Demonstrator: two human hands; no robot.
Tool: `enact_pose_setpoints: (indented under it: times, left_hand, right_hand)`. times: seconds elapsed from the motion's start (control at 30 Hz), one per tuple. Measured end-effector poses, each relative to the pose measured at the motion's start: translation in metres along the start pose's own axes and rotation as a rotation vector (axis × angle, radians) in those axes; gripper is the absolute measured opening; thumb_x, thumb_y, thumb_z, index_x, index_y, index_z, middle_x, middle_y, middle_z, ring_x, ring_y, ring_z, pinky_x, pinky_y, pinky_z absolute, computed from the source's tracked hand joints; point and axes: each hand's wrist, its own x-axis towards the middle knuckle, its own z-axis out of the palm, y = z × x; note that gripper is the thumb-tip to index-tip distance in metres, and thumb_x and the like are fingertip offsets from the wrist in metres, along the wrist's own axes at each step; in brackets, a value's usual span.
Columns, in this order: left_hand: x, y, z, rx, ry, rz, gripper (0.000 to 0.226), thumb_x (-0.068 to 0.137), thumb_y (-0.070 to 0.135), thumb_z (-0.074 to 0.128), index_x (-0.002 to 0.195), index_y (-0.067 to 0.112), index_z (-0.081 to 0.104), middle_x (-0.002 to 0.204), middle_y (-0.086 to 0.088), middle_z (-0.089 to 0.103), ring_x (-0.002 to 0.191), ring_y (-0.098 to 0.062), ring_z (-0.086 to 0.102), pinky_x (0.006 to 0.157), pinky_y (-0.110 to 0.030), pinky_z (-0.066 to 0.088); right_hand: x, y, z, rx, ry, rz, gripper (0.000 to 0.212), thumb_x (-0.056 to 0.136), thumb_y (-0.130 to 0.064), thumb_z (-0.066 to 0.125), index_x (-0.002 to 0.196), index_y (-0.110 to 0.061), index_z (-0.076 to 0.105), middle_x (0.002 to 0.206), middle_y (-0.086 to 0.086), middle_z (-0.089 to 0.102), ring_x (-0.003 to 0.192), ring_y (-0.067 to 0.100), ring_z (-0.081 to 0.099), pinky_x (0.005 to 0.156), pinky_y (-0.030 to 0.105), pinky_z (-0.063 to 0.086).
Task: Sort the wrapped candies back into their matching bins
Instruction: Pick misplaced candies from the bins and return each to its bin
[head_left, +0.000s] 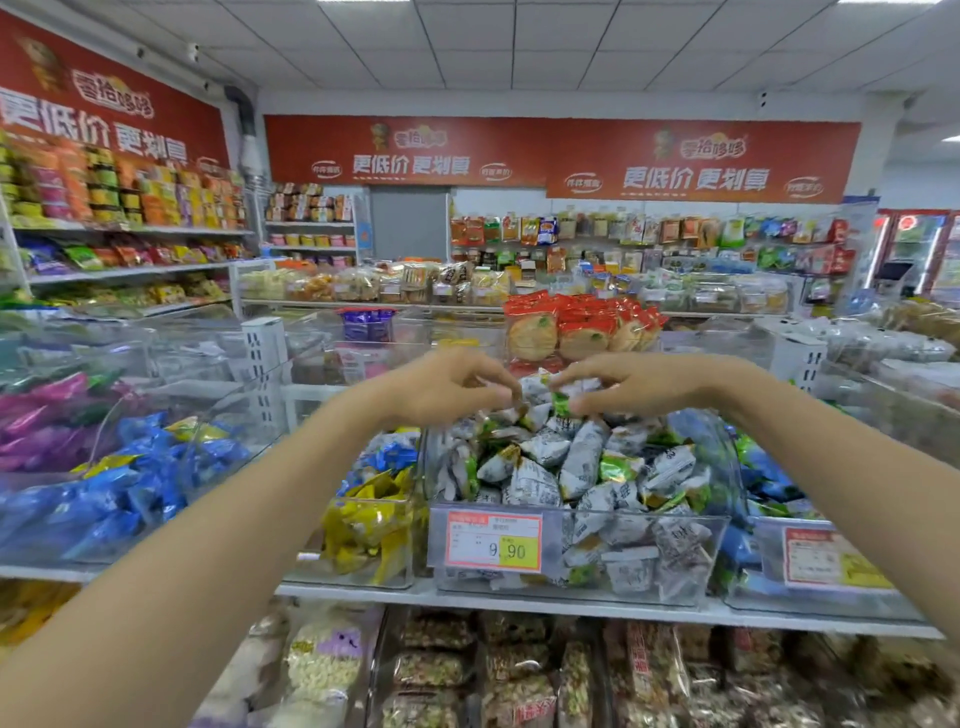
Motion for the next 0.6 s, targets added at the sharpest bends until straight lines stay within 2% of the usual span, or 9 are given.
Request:
enact_pose_setpoints:
  times: [0.07, 0.13, 0.2, 0.23, 0.3, 0.37, 0.47, 0.53, 0.6]
  left_hand:
    - [-0.012, -0.014, -0.014, -0.057, 0.113, 0.002, 0.027, 0.097, 0.032, 0.054, 0.119, 0.023, 0.067, 0.11, 0.009, 0.067, 0.098, 0.0, 0.062, 0.094, -0.027, 0.051]
    - [-0.026, -0.033, -0.029, -0.078, 0.211, -0.004, 0.02, 0.095, 0.029, 0.058, 0.11, 0.023, 0.071, 0.109, 0.005, 0.07, 0.098, -0.01, 0.065, 0.094, -0.037, 0.053]
    - [-0.042, -0.052, -0.043, -0.058, 0.259, -0.008, 0.017, 0.093, 0.026, 0.062, 0.106, 0.02, 0.073, 0.103, 0.002, 0.073, 0.095, -0.014, 0.067, 0.09, -0.037, 0.054]
    - [-0.051, -0.061, -0.049, -0.02, 0.262, -0.014, 0.017, 0.092, 0.024, 0.064, 0.105, 0.018, 0.073, 0.1, 0.001, 0.073, 0.093, -0.014, 0.067, 0.088, -0.035, 0.055]
    - [-0.067, -0.083, -0.059, 0.067, 0.233, -0.038, 0.016, 0.09, 0.024, 0.067, 0.104, 0.018, 0.073, 0.097, 0.002, 0.072, 0.09, -0.013, 0.066, 0.086, -0.034, 0.055]
    - [-0.079, -0.109, -0.068, 0.133, 0.175, -0.066, 0.015, 0.087, 0.026, 0.071, 0.101, 0.021, 0.073, 0.094, 0.003, 0.072, 0.088, -0.011, 0.066, 0.086, -0.037, 0.055]
    - [-0.088, -0.139, -0.075, 0.221, 0.063, -0.043, 0.016, 0.083, 0.027, 0.075, 0.099, 0.023, 0.073, 0.094, 0.002, 0.073, 0.084, -0.011, 0.067, 0.084, -0.038, 0.055]
    - [-0.09, -0.151, -0.078, 0.249, -0.022, 0.018, 0.018, 0.084, 0.022, 0.074, 0.101, 0.018, 0.074, 0.097, 0.0, 0.074, 0.08, -0.009, 0.064, 0.08, -0.029, 0.054]
    - [-0.088, -0.158, -0.079, 0.273, -0.064, 0.098, 0.018, 0.085, 0.02, 0.073, 0.103, 0.017, 0.074, 0.097, -0.001, 0.074, 0.077, -0.007, 0.061, 0.075, -0.024, 0.05]
  right_hand:
    - [0.0, -0.016, -0.001, 0.009, 0.152, -0.061, 0.048, 0.1, -0.037, 0.045, 0.145, -0.026, 0.038, 0.139, -0.015, 0.039, 0.123, 0.005, 0.041, 0.101, 0.024, 0.034]
    - [0.005, -0.036, -0.005, 0.062, 0.299, -0.116, 0.044, 0.097, -0.037, 0.05, 0.139, -0.025, 0.047, 0.131, -0.013, 0.05, 0.114, 0.005, 0.053, 0.097, 0.026, 0.044]
    - [0.011, -0.064, -0.008, 0.166, 0.369, -0.203, 0.034, 0.096, -0.034, 0.053, 0.129, -0.024, 0.056, 0.115, -0.013, 0.06, 0.092, -0.003, 0.063, 0.08, 0.018, 0.053]
    - [0.016, -0.081, -0.009, 0.204, 0.379, -0.245, 0.028, 0.096, -0.031, 0.055, 0.123, -0.023, 0.06, 0.106, -0.013, 0.063, 0.081, -0.008, 0.063, 0.069, 0.012, 0.052]
    - [0.035, -0.112, -0.005, 0.185, 0.389, -0.283, 0.022, 0.095, -0.029, 0.059, 0.114, -0.02, 0.066, 0.097, -0.01, 0.067, 0.073, -0.011, 0.061, 0.062, 0.006, 0.045]
    - [0.063, -0.14, 0.005, 0.141, 0.337, -0.277, 0.021, 0.093, -0.027, 0.062, 0.111, -0.018, 0.068, 0.097, -0.004, 0.071, 0.073, -0.006, 0.063, 0.063, 0.007, 0.046]
    - [0.112, -0.171, 0.029, 0.06, 0.173, -0.172, 0.022, 0.093, -0.019, 0.062, 0.113, -0.011, 0.067, 0.107, 0.005, 0.071, 0.081, 0.008, 0.068, 0.068, 0.018, 0.056]
    - [0.142, -0.184, 0.047, 0.035, 0.046, -0.076, 0.026, 0.093, -0.015, 0.063, 0.118, -0.008, 0.065, 0.113, 0.01, 0.069, 0.073, 0.003, 0.067, 0.069, 0.024, 0.057]
    - [0.164, -0.191, 0.062, 0.025, -0.052, -0.002, 0.03, 0.091, -0.012, 0.065, 0.121, -0.009, 0.063, 0.115, 0.011, 0.068, 0.059, -0.004, 0.062, 0.066, 0.022, 0.054]
